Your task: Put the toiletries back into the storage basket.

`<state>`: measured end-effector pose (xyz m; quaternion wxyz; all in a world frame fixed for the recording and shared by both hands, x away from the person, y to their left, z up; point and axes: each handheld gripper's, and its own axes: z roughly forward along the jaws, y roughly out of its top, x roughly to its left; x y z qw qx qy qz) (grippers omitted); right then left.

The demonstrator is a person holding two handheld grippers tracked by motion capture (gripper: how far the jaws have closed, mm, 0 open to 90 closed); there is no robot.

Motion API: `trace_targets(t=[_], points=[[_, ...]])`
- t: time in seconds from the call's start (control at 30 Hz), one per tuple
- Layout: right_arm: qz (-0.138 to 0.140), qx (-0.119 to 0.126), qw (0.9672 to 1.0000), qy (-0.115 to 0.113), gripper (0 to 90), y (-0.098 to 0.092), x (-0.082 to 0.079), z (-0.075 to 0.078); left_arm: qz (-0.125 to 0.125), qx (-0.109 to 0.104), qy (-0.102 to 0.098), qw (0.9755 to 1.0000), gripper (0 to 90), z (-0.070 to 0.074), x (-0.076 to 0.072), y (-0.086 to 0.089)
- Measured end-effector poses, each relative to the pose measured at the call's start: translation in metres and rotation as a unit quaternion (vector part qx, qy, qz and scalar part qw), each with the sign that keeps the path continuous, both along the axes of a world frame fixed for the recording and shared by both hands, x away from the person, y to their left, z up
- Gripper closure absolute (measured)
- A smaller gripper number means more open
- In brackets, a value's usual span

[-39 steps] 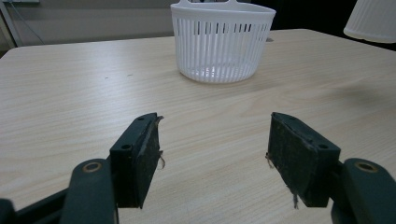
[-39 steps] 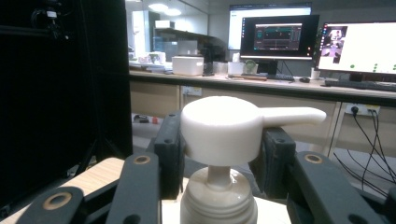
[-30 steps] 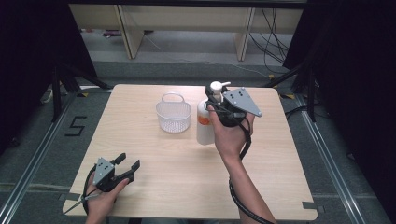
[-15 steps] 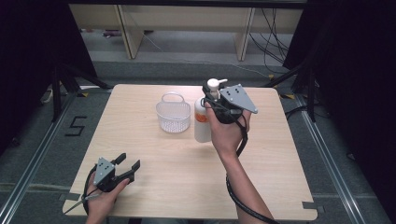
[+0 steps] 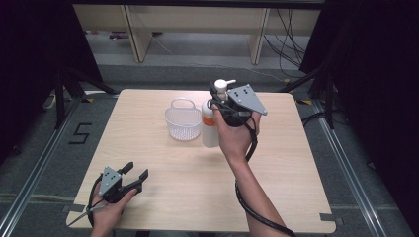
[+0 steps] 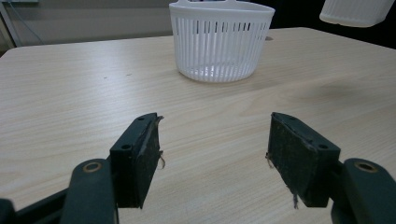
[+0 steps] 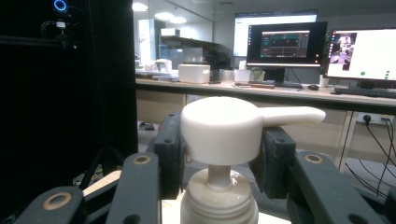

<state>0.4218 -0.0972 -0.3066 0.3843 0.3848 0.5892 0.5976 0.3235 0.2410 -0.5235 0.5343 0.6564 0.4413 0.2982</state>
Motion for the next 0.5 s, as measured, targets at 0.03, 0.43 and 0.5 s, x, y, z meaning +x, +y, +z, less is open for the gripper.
trace_targets(t=[0.03, 0.43, 0.5], points=[[-0.003, -0.001, 1.0, -0.001, 59.8, 0.0003, 0.0003, 0.0002, 0.0, 0.0, 0.0, 1.0, 33.6, 0.0, 0.0, 0.0], [-0.005, -0.008, 0.9999, -0.005, 59.7, 0.0052, 0.0068, 0.0054, 0.001, 0.0, 0.0, 1.0, 33.6, 0.0, 0.0001, 0.0002], [-0.001, 0.002, 1.0, 0.003, 59.7, 0.0072, 0.0071, 0.0063, 0.001, -0.001, 0.0, 1.0, 33.6, 0.0, 0.0002, 0.0003]])
